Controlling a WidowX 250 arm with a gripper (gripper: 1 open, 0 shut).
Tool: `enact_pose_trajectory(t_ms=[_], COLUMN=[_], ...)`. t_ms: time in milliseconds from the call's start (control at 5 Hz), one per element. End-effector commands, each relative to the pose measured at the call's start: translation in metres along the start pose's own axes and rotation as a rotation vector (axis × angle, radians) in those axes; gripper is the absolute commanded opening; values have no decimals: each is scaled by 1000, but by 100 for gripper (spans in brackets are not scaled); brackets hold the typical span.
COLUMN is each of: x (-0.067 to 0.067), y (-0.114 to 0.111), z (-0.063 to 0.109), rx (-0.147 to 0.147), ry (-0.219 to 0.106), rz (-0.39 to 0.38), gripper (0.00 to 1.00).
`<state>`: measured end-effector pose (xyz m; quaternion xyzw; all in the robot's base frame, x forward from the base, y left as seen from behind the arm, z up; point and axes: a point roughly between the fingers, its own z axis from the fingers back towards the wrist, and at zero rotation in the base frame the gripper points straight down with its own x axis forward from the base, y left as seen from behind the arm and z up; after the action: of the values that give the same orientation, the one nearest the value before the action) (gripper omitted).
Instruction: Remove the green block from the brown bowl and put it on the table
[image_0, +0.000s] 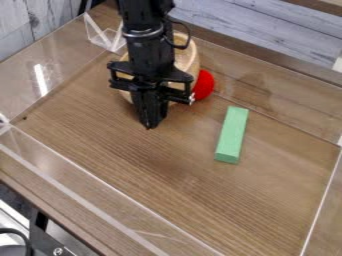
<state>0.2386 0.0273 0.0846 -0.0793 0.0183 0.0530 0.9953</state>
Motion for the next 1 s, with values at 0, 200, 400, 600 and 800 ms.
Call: enact_pose_trajectory(t_ms=[0, 200, 400, 600, 800], x=[0, -8, -15, -25, -33], y=[5, 4, 1, -7, -15], z=[4, 5, 5, -1, -7], rx=[-4, -8, -14, -23, -23], ry=[-23, 0, 21, 27, 27], rz=[-54, -130, -199, -192, -188], gripper=[0, 0, 100, 100, 0])
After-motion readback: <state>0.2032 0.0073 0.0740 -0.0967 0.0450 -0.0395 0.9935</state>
